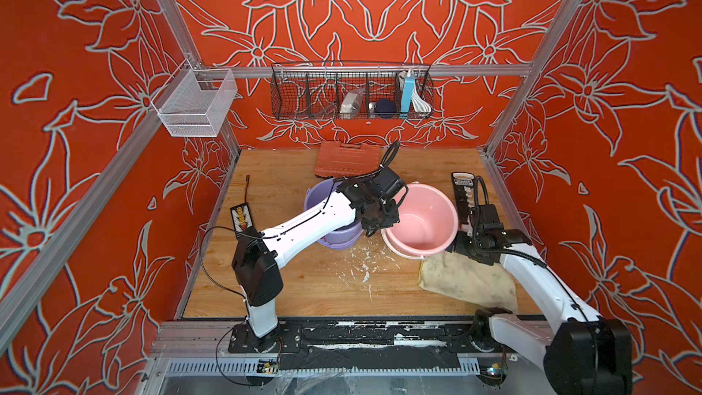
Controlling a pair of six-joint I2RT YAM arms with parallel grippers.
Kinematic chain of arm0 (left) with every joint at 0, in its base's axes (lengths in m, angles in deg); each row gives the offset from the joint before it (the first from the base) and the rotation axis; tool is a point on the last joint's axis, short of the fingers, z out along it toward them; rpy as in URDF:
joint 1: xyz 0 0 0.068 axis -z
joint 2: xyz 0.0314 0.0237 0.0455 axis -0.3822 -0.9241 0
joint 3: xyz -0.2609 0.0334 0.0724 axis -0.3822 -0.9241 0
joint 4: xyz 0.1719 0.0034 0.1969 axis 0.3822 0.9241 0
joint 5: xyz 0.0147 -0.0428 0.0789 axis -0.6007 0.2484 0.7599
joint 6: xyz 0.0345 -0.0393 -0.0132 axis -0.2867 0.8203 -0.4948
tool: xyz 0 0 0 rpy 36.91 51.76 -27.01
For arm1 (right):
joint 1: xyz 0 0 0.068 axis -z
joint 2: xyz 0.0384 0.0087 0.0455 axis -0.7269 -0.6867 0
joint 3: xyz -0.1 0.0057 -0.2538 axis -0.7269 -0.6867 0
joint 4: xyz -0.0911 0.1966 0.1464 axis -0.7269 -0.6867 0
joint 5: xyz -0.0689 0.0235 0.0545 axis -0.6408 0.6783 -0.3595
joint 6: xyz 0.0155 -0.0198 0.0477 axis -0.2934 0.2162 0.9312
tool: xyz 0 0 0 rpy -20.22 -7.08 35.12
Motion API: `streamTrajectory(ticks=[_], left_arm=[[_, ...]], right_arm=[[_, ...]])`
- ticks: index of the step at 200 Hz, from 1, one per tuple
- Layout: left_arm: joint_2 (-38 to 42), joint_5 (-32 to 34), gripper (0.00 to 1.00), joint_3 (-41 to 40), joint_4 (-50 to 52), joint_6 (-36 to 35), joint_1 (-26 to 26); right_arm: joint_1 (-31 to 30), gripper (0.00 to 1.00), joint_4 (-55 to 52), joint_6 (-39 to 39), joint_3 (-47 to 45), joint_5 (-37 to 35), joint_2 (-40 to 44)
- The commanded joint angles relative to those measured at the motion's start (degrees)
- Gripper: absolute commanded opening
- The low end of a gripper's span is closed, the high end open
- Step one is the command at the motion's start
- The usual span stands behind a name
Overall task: Wipe the inside of the bucket with a cloth
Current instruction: Pick up the bucket from the center of the board, then pick up the cleaning item at the center of the board.
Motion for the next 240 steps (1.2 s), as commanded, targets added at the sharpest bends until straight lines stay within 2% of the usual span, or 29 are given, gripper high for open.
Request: streamTrajectory(ticks=[1, 33, 53, 77, 145, 159, 193, 212, 228, 240], left_arm=[[1.0, -0.9, 0.00, 2.9, 1.8, -3.2, -2.3], [2.4, -4.7, 0.00, 2.3, 1.5, -4.4, -5.6], [3.1, -5.3, 0.00, 2.6, 1.7, -5.8, -6.3], [2.9, -8.2, 0.00, 3.5, 1.8, -6.7, -7.1], [3.8, -12.8, 0.00, 2.7, 1.5, -8.5, -7.4], [4.1, -12.8, 0.00, 2.9, 1.7, -9.0, -7.5], [4.7, -12.9, 0.00, 2.4, 1.8, -9.4, -7.9], [4.6, -13.0, 0.00, 2.6, 1.9, -9.5, -8.1], [4.4, -13.1, 0.00, 2.7, 2.0, -9.6, -8.2], [4.2, -13.0, 0.00, 2.7, 2.2, -9.8, -8.2]], right_arm=[[-0.1, 0.98, -2.5, 2.5, 0.6, -0.4, -3.2], [-0.1, 0.98, -0.8, 4.4, -1.7, -0.8, -5.1], [-0.1, 0.98, -1.8, 5.9, -1.8, 0.4, -5.6], [0.2, 0.98, -2.5, 7.4, -2.6, -1.7, -5.7], [1.9, 0.98, -1.0, 8.0, -2.4, -1.2, -18.1], [2.9, 0.89, 0.2, 8.0, -2.9, 0.4, -19.5], [3.1, 0.82, 0.0, 7.1, -2.9, 0.3, -20.2], [3.1, 0.68, 0.3, 6.7, -3.1, 1.1, -19.9], [3.1, 0.47, 0.8, 6.7, -3.6, 1.5, -19.3], [3.2, 0.45, 1.4, 6.7, -4.0, 1.8, -18.6]])
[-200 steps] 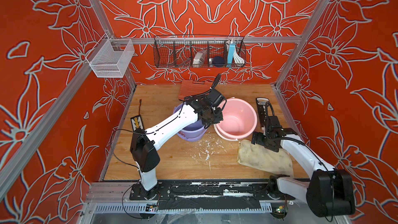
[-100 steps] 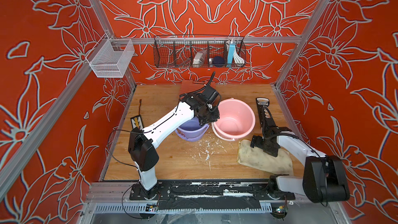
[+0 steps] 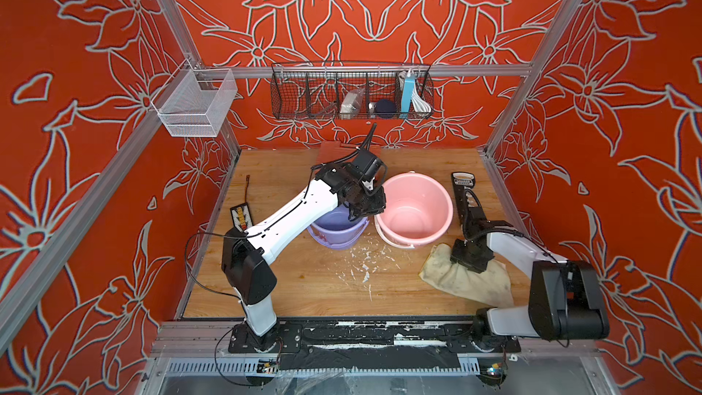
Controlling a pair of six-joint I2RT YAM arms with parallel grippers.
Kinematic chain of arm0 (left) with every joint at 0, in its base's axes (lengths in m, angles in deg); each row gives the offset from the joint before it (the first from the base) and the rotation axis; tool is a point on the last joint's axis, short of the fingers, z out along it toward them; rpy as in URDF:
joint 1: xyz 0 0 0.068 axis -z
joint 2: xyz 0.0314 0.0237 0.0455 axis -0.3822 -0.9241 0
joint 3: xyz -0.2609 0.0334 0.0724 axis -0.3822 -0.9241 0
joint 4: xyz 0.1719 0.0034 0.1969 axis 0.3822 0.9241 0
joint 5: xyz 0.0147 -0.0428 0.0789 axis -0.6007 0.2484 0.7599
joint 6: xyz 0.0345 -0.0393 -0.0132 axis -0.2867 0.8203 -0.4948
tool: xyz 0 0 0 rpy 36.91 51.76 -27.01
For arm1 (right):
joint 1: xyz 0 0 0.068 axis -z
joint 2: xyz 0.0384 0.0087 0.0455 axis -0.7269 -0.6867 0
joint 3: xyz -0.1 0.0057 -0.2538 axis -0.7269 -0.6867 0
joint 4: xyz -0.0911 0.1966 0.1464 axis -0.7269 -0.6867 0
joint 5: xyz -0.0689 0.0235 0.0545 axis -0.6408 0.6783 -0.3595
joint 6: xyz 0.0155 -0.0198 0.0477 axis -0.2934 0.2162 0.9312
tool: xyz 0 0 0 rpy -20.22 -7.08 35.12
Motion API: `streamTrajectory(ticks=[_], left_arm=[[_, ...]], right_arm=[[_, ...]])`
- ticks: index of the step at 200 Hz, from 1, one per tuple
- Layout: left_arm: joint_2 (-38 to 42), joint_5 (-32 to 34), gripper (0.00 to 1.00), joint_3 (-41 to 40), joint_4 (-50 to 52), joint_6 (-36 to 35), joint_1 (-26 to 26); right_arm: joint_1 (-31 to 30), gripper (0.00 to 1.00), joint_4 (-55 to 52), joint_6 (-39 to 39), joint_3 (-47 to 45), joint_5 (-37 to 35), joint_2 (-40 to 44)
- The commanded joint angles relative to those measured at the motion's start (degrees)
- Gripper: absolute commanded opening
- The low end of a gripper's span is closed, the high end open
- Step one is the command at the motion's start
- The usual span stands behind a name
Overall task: Wipe the inside of the bucket with a cloth
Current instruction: Pick up the cleaning item at the center of the board.
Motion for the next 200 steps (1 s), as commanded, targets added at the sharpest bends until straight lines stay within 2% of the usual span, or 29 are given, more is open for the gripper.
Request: streamTrajectory(ticks=[1, 26, 36, 60, 89, 124, 149, 200], left_arm=[[1.9, -1.3, 0.00, 0.8, -0.2, -1.0, -0.5], [1.2, -1.5, 0.00, 1.3, 0.0, -1.1, -0.5], [0.9, -1.2, 0.00, 1.7, 0.4, -1.4, -0.5], [0.6, 0.0, 0.00, 2.2, 0.9, -2.0, -0.5], [-0.2, 1.6, 0.00, 2.3, 1.1, -2.3, -0.6], [-0.8, 5.3, 0.00, 3.7, 1.6, -3.5, -0.5], [-1.2, 7.2, 0.00, 4.6, 0.9, -3.5, -0.4], [-4.5, 10.3, 0.00, 6.7, -0.1, -4.1, 1.2]], right_arm=[[0.3, 0.45, 2.4, 0.3, -3.8, 1.7, -1.7], [0.3, 0.20, 3.5, 0.2, -4.7, 2.6, 0.1], [0.2, 0.00, 3.4, -0.1, -4.5, 2.7, 0.6], [0.3, 0.00, 3.3, -0.2, -3.5, 3.7, 3.7], [0.3, 0.00, 3.9, 0.2, -1.1, 4.6, 14.9], [0.3, 0.00, -4.8, -6.3, 9.5, 0.0, 26.5], [0.3, 0.00, -7.6, -9.7, 16.4, -0.2, 31.8], [-1.7, 0.00, -1.5, -10.3, 25.9, 18.0, 33.2]])
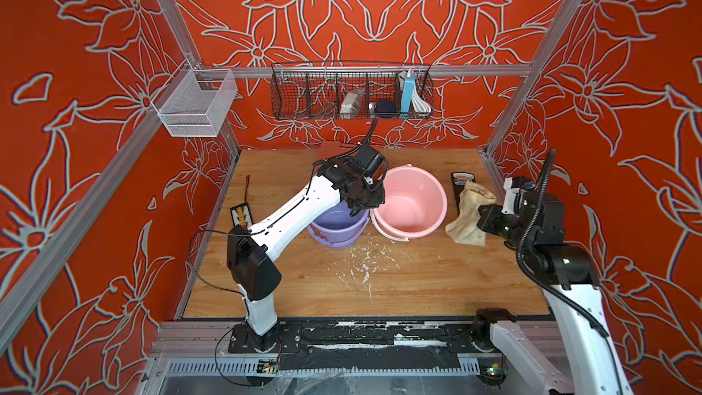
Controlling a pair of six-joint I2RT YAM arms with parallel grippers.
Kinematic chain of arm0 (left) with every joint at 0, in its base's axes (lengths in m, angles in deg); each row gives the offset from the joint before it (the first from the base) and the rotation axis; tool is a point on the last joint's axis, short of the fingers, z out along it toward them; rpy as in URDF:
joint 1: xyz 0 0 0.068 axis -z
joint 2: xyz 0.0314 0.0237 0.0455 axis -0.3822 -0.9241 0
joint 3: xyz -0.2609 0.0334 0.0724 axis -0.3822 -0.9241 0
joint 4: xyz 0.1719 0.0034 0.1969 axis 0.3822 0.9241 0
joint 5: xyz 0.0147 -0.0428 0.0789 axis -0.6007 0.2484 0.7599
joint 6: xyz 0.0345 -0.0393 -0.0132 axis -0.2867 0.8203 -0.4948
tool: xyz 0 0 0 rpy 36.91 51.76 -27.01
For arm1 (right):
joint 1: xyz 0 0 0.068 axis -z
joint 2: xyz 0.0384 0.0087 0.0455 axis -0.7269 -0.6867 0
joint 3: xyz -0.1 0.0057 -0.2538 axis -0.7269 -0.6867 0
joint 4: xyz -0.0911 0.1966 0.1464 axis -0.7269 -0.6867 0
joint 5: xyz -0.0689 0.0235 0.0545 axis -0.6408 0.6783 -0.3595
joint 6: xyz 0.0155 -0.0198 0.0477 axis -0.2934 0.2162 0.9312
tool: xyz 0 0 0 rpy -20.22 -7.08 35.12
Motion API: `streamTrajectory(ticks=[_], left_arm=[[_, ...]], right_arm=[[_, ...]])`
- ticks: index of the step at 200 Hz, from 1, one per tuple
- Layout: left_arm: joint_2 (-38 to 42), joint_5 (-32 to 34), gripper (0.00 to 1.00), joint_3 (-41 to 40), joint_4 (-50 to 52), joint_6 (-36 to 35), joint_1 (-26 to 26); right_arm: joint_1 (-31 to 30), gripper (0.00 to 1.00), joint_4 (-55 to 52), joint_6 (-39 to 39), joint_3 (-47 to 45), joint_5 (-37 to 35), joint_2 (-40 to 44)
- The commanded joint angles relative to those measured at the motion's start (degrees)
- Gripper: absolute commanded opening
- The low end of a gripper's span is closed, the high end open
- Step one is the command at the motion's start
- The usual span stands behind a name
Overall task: Wipe the inside of the bucket with a cloth
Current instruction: Pick up the cleaning item at the center of the board, then wipe the dirt from the inside of the bucket.
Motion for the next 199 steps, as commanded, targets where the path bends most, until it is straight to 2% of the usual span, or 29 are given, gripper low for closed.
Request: streamTrajectory(ticks=[1, 12, 27, 51, 72, 117, 155, 199], left_arm=[[-1.5, 2.5, 0.00, 1.6, -1.8, -0.9, 1.1], [-1.9, 3.1, 0.00, 1.7, -2.1, -0.9, 1.6], [-2.7, 4.0, 0.00, 2.5, -1.9, -0.7, 2.2], [-4.0, 4.1, 0.00, 4.2, -0.9, -0.5, 2.7], [-4.0, 3.4, 0.00, 5.4, -0.2, -0.2, 3.3], [-4.0, 3.4, 0.00, 8.1, 3.9, -1.5, 3.5], [-5.4, -1.6, 0.00, 9.3, 5.0, -0.9, 3.4], [-7.3, -4.6, 0.00, 11.9, 7.6, -1.1, 3.4]], right_arm=[[-1.8, 0.00, 1.8, -1.3, 3.3, 10.0, -1.5], [-3.7, 0.00, 3.0, -2.3, 4.9, 13.4, -2.7], [-7.5, 0.00, 3.7, -4.1, 7.3, 14.6, -4.7], [-11.5, 0.00, 4.2, -5.2, 10.1, 14.1, -9.3], [-13.7, 0.00, 6.6, -5.9, 9.2, 13.4, -13.6], [-20.4, 0.00, 5.7, -12.7, 7.3, 2.6, -23.6], [-24.2, 0.00, 3.5, -15.9, 9.4, -8.4, -30.0], [-26.4, 0.00, 2.5, -19.5, 8.3, -16.2, -31.2]])
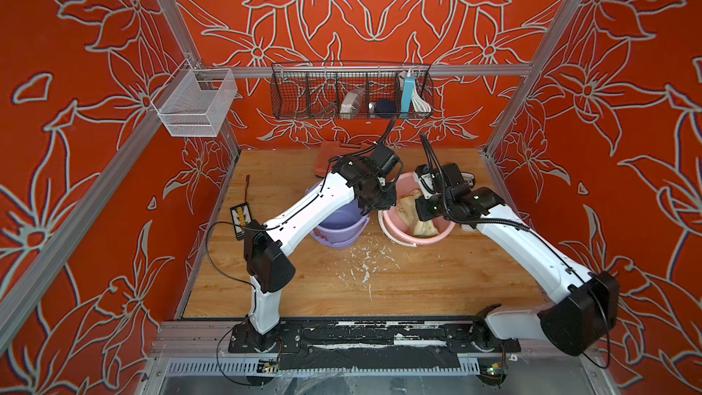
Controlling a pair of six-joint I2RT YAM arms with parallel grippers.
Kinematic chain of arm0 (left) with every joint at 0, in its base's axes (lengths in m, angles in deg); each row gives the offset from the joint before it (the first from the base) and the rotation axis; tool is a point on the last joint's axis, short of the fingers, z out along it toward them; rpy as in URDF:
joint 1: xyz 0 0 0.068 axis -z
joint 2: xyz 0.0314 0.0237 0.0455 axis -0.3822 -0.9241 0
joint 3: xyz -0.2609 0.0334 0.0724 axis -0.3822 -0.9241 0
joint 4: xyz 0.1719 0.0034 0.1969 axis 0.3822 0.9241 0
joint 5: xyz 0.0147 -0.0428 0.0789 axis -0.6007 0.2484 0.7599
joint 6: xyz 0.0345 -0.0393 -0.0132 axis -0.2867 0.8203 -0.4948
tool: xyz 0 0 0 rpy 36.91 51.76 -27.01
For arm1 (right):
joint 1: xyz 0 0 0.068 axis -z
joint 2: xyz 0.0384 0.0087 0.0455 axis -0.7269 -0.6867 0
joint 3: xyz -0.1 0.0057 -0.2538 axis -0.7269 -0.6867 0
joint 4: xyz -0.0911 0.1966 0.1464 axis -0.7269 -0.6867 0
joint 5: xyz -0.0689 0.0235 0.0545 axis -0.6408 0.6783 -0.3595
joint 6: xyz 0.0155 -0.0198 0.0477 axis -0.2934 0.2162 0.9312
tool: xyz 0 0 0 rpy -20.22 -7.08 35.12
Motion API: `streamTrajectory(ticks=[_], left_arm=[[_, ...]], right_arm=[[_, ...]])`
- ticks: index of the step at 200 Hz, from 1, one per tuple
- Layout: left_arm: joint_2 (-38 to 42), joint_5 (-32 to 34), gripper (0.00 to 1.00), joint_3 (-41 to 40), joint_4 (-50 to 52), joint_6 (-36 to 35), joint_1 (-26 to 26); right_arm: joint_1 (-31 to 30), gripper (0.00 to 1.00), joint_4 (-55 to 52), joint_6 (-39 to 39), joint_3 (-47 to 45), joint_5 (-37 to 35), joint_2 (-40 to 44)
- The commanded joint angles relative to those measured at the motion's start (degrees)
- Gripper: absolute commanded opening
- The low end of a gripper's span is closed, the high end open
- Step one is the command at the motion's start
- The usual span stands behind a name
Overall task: Wipe the inside of the bucket with a cloth
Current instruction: Wipe the dirt from the inside of the bucket.
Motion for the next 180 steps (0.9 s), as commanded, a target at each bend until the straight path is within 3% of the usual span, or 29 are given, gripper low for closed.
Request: streamTrajectory(ticks=[1, 81, 180], left_arm=[[-1.1, -2.9, 0.00, 2.4, 1.4, -0.3, 0.2], [-4.9, -5.1, 0.00, 6.9, 3.2, 0.1, -0.7], [-2.7, -8.8, 0.00, 0.9, -0.4, 1.7, -1.0]], right_arm=[[-0.9, 0.00, -1.5, -3.5, 0.7, -7.2, 0.8], [-2.7, 0.00, -2.1, -3.4, -4.5, -5.6, -0.1], [-2.3, 0.00, 0.0, 0.3, -5.5, -13.1, -9.4]])
